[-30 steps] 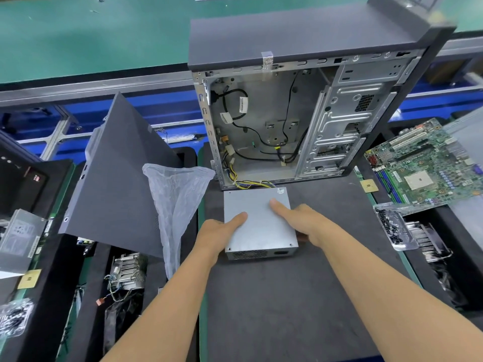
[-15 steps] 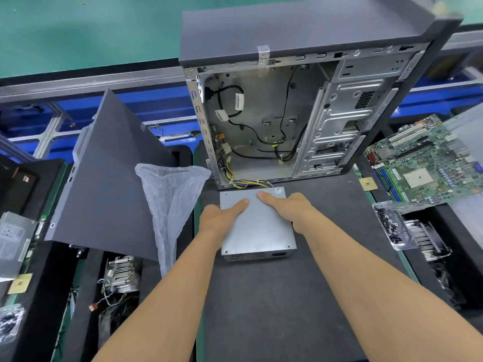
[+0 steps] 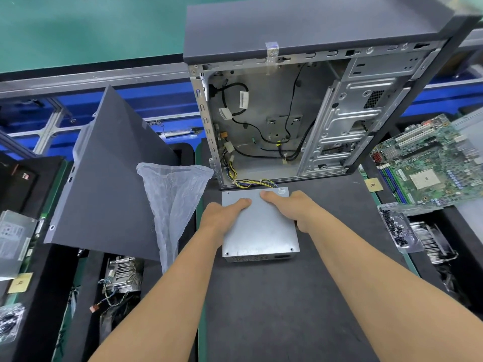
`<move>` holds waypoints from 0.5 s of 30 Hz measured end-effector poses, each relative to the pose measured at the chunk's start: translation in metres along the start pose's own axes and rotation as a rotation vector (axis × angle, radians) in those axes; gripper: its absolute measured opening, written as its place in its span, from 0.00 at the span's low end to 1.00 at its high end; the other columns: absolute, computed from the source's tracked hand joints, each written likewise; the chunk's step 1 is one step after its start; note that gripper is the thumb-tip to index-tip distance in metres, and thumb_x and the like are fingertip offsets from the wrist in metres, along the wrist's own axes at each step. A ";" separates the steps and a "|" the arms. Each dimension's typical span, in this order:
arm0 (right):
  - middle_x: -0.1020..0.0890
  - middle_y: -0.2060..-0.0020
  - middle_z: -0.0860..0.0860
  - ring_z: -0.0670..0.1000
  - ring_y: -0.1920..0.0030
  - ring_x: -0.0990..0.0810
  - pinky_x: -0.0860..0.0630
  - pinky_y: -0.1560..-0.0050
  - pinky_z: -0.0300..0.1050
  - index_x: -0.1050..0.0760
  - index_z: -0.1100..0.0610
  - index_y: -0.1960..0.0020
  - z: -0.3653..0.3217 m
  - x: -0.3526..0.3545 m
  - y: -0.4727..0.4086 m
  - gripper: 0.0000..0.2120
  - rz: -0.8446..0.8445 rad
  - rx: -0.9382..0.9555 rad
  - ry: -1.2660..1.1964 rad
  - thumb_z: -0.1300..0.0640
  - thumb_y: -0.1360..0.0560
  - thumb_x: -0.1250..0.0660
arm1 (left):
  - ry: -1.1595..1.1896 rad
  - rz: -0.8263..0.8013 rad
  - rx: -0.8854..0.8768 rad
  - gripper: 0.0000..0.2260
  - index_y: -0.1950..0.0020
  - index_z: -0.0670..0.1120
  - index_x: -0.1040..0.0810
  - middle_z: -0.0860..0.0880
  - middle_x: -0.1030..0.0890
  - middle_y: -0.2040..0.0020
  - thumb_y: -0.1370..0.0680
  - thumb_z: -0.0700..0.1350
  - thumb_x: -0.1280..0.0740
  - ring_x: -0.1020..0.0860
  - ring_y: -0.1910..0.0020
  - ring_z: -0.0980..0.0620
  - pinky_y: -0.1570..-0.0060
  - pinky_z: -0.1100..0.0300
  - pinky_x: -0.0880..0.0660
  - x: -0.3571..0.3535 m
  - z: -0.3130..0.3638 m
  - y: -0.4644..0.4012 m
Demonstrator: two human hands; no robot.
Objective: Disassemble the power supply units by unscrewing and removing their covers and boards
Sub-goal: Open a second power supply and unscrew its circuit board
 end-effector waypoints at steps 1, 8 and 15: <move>0.19 0.44 0.54 0.58 0.47 0.18 0.21 0.42 0.55 0.26 0.59 0.39 0.000 -0.001 0.000 0.38 -0.003 -0.003 -0.005 0.32 0.36 0.25 | 0.002 -0.005 -0.006 0.37 0.37 0.42 0.23 0.46 0.16 0.46 0.39 0.62 0.21 0.16 0.50 0.44 0.44 0.46 0.19 0.000 -0.001 0.000; 0.22 0.38 0.53 0.58 0.40 0.22 0.25 0.38 0.56 0.31 0.58 0.31 0.006 0.001 0.012 0.46 0.005 0.017 0.084 0.26 0.35 0.31 | -0.033 -0.020 -0.074 0.26 0.40 0.43 0.23 0.48 0.16 0.45 0.28 0.58 0.23 0.17 0.50 0.49 0.48 0.53 0.19 0.006 -0.002 0.008; 0.14 0.52 0.50 0.52 0.50 0.16 0.21 0.40 0.55 0.21 0.58 0.47 0.037 0.007 0.038 0.31 -0.015 0.035 -0.089 0.30 0.31 0.31 | -0.603 0.140 -0.707 0.44 0.22 0.53 0.39 0.52 0.44 0.19 0.32 0.69 0.28 0.47 0.21 0.54 0.22 0.51 0.45 -0.001 0.034 0.039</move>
Point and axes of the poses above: each hand's wrist, its own y-axis away from the middle knuckle, its own x-axis out of the back of the hand, z = x × y, the point moved 6 cm from there along -y, towards the middle knuckle
